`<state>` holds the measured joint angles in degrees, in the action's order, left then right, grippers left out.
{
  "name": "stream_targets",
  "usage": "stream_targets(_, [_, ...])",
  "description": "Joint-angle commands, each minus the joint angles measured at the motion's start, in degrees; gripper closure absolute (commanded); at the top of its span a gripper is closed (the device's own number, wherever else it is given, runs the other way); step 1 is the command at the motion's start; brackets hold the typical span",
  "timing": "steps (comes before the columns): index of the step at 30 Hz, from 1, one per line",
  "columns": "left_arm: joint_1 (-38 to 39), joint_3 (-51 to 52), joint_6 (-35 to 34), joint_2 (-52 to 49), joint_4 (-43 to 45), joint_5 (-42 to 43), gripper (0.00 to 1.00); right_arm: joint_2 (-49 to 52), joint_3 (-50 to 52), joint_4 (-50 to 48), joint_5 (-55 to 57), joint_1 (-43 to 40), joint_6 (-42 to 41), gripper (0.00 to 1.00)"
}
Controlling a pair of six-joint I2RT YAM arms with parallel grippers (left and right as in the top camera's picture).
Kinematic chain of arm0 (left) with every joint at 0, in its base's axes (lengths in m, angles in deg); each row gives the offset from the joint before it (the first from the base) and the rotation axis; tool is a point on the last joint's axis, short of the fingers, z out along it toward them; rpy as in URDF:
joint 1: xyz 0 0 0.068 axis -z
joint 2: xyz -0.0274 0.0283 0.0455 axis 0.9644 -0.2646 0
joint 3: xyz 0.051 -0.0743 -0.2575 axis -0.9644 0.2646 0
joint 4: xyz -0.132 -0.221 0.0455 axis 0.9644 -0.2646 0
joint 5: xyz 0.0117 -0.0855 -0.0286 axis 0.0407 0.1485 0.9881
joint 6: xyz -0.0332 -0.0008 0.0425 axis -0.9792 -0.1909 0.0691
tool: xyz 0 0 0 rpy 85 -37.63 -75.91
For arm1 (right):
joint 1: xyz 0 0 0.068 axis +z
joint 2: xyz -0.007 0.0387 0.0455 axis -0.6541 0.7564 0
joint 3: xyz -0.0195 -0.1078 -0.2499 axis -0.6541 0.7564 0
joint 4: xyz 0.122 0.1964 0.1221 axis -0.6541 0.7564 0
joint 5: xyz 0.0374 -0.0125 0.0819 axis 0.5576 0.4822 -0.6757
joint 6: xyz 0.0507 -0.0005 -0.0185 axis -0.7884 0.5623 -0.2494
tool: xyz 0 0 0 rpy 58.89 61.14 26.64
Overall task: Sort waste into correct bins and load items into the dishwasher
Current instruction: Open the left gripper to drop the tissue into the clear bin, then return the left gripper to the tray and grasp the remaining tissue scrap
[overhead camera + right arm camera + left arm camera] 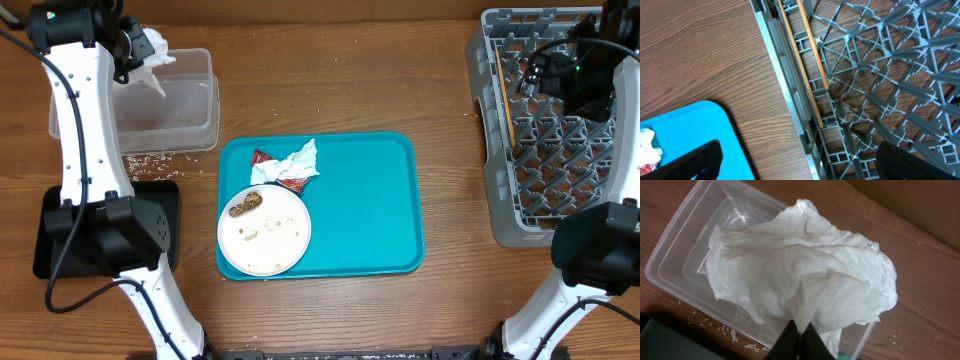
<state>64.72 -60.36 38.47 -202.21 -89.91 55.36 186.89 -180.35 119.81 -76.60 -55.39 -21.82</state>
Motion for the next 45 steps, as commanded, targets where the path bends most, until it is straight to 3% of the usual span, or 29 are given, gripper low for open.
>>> stream_targets(1, [-0.66,0.83,-0.79,-3.26,-0.61,-4.9,0.82,-0.09,-0.11,-0.26,0.33,0.0,-0.24,0.0])
stream_targets(4, [-0.66,0.83,-0.7,-5.07,-1.79,-6.64,0.47,-0.09,-0.11,-0.26,0.33,0.0,-0.24,0.0])
stream_targets(6, [-0.63,0.83,-0.09,-5.55,-3.02,-6.58,0.39,-0.09,-0.11,-0.26,0.33,0.0,-0.24,0.0])
stream_targets(11, [-0.44,-0.04,-0.11,-3.82,-5.11,-4.81,0.41,-0.09,-0.11,-0.26,0.33,0.0,-0.24,0.0])
stream_targets(19, [1.81,-0.42,0.0,1.79,-4.57,6.91,0.38,-0.09,-0.11,-0.26,0.33,0.0,-0.24,0.0])
stream_targets(21, [2.67,-0.42,3.26,1.99,-5.16,14.36,0.44,-0.09,-0.11,-0.26,0.33,0.0,-0.24,0.0])
stream_targets(24, [4.87,-0.28,13.66,1.46,-5.79,30.99,0.44,-0.09,-0.11,-0.26,0.33,0.0,-0.24,0.0])
stream_targets(26, [7.1,-0.24,17.77,0.85,-7.58,36.41,0.43,-0.09,-0.11,-0.26,0.33,0.0,-0.24,0.0])
stream_targets(30, [13.53,0.66,17.94,-0.46,-11.69,30.8,0.45,-0.09,-0.11,-0.26,0.33,0.0,-0.24,0.0])
stream_targets(36, [24.72,3.21,15.67,-2.47,-14.19,11.39,0.42,-0.09,-0.11,-0.26,0.33,0.0,-0.24,0.0])
stream_targets(45, [31.39,5.95,15.54,-9.88,-14.14,2.97,0.37,-0.09,-0.11,-0.26,0.33,0.0,-0.24,0.0])
